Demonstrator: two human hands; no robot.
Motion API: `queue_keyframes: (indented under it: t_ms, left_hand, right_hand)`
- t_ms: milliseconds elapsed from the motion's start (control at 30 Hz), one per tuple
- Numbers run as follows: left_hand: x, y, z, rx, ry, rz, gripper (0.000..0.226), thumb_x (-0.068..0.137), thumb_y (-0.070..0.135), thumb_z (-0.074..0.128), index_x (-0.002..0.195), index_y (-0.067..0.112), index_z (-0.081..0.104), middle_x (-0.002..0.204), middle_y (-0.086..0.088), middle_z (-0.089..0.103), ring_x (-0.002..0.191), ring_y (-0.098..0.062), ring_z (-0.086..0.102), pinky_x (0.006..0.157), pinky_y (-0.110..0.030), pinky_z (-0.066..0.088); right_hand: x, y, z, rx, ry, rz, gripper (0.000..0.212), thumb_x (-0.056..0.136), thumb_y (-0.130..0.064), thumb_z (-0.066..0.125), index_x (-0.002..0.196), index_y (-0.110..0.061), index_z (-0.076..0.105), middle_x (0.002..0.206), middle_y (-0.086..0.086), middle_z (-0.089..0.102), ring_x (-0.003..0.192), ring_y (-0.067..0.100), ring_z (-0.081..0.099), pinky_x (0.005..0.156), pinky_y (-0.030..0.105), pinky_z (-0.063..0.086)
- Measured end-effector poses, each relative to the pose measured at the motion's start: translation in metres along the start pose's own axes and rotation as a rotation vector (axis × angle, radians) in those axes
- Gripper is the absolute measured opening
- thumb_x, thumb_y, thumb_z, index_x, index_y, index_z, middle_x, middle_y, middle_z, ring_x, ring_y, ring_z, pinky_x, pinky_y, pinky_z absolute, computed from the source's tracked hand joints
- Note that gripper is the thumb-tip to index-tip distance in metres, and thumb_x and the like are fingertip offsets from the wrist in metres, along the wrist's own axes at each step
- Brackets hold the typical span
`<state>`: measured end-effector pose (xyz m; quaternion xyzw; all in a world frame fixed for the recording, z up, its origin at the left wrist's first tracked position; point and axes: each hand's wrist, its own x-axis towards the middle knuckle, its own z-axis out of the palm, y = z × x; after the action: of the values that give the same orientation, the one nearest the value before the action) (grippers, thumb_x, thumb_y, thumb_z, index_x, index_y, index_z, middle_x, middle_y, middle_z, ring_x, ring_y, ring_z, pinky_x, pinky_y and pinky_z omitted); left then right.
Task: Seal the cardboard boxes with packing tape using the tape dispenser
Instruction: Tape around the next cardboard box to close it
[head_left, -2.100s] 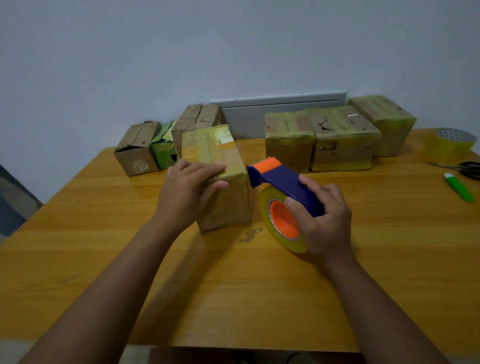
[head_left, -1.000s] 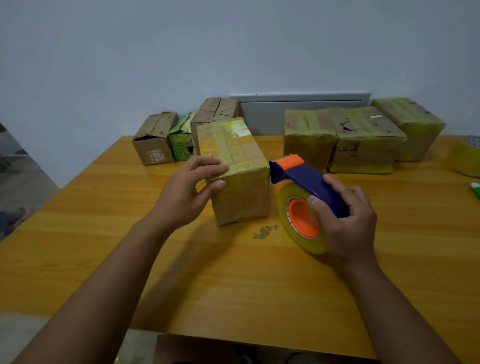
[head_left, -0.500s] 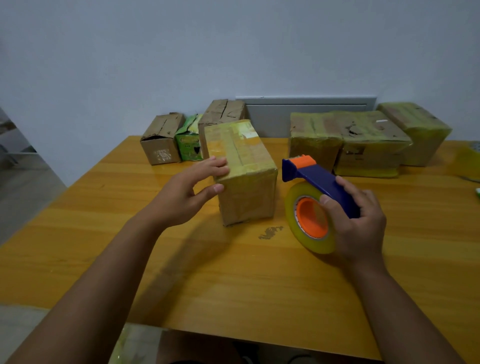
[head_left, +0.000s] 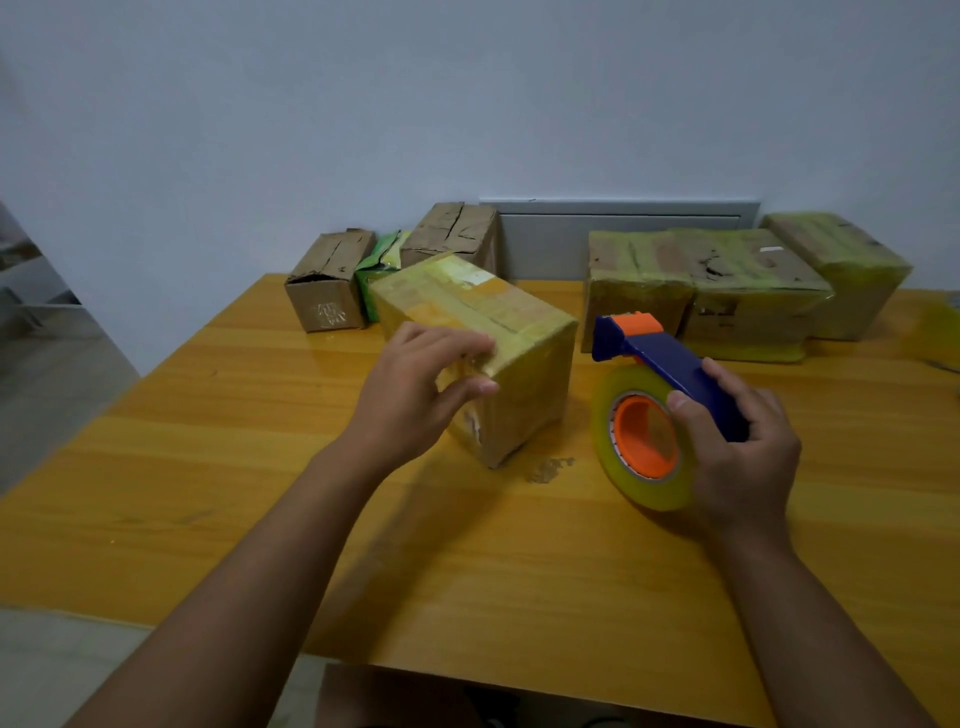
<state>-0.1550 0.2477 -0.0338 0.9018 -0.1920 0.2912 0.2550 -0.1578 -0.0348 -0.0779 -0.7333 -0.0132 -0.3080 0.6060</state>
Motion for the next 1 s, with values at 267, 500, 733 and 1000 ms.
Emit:
queue_keyframes:
  t_ms: [267, 500, 733, 1000]
  left_hand:
    - [0.010, 0.023, 0.021, 0.126, 0.133, 0.067, 0.042, 0.079, 0.057, 0.061, 0.095, 0.020, 0.071, 0.091, 0.008, 0.062, 0.088, -0.010, 0.036, 0.074, -0.034, 0.031]
    - [0.008, 0.016, 0.018, 0.149, 0.117, 0.127, 0.033, 0.087, 0.045, 0.061, 0.101, 0.018, 0.071, 0.092, 0.006, 0.061, 0.089, -0.012, 0.038, 0.072, -0.034, 0.034]
    - [0.015, 0.029, 0.014, 0.131, -0.027, -0.002, 0.046, 0.086, 0.058, 0.049, 0.108, 0.022, 0.069, 0.092, 0.011, 0.048, 0.092, -0.011, 0.038, 0.076, -0.032, 0.037]
    - [0.036, 0.036, 0.010, 0.024, -0.043, -0.231, 0.025, 0.086, 0.053, 0.060, 0.080, 0.029, 0.066, 0.085, 0.008, 0.050, 0.085, -0.016, 0.051, 0.063, -0.033, 0.044]
  right_hand:
    - [0.000, 0.000, 0.000, -0.005, 0.027, 0.014, 0.055, 0.074, -0.039, 0.069, 0.125, -0.017, 0.065, 0.103, 0.000, 0.053, 0.080, -0.011, 0.055, 0.062, 0.006, 0.044]
    - [-0.002, -0.003, 0.002, 0.002, 0.008, -0.020, 0.065, 0.070, -0.051, 0.066, 0.124, -0.015, 0.065, 0.106, 0.003, 0.054, 0.083, -0.011, 0.055, 0.063, 0.005, 0.044]
    - [-0.001, -0.002, 0.001, 0.001, 0.002, -0.033, 0.071, 0.069, -0.056, 0.063, 0.125, -0.013, 0.064, 0.108, 0.005, 0.053, 0.085, -0.010, 0.054, 0.062, 0.004, 0.043]
    - [-0.003, -0.003, 0.002, -0.001, -0.015, -0.037, 0.070, 0.069, -0.056, 0.063, 0.126, -0.015, 0.063, 0.110, 0.005, 0.053, 0.087, -0.011, 0.054, 0.063, 0.005, 0.044]
